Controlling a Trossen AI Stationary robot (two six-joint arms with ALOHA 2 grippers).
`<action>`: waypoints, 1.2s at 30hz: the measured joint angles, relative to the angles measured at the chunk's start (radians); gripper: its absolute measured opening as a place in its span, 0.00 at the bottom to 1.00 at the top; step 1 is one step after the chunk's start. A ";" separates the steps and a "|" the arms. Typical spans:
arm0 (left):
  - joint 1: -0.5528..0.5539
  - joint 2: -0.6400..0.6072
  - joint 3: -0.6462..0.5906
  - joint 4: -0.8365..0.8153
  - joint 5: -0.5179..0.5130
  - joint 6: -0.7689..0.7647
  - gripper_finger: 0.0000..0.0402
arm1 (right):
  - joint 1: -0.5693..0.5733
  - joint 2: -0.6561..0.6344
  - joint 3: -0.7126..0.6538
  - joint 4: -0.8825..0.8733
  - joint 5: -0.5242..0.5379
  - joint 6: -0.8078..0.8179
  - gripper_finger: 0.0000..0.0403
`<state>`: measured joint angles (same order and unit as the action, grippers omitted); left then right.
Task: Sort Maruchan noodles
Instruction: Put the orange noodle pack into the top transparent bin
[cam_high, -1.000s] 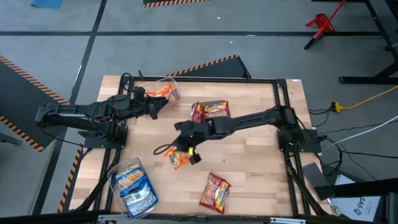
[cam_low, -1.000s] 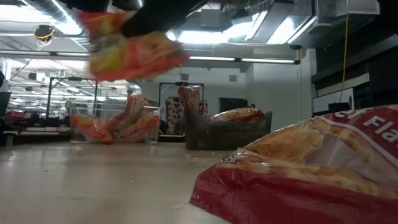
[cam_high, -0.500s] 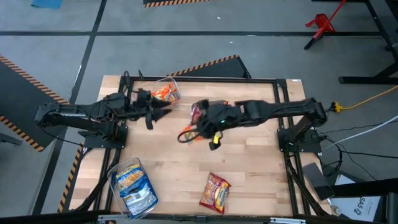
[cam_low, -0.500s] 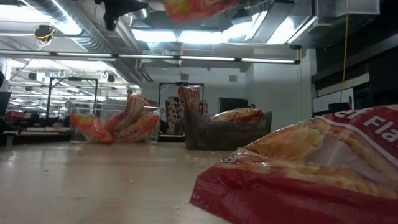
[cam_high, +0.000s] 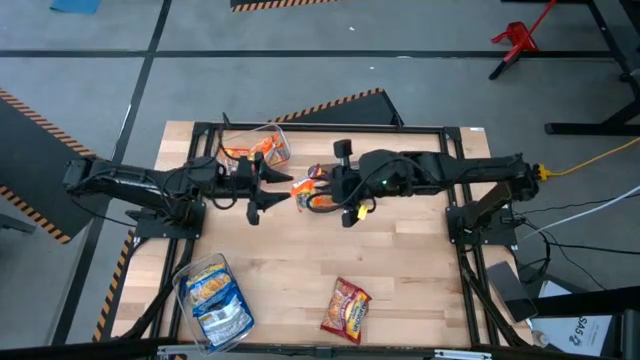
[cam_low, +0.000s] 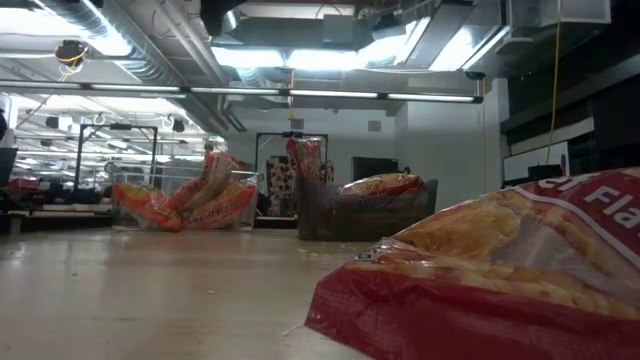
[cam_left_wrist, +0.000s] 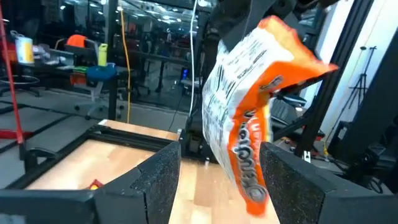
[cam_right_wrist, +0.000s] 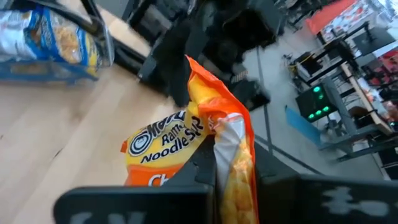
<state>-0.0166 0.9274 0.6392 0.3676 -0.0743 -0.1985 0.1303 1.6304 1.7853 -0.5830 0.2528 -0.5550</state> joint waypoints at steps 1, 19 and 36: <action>0.000 0.015 0.000 0.012 0.008 0.002 0.53 | 0.000 0.006 0.000 0.011 -0.001 -0.004 0.04; 0.000 0.118 0.000 0.221 0.092 -0.001 0.53 | 0.000 0.037 -0.001 0.080 0.008 -0.072 0.04; 0.000 0.243 0.001 0.336 0.048 -0.035 0.52 | 0.000 0.039 -0.001 0.107 -0.029 -0.069 0.05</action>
<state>-0.0162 1.1704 0.6403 0.7038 -0.0260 -0.2330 0.1303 1.6691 1.7840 -0.4759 0.2235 -0.6239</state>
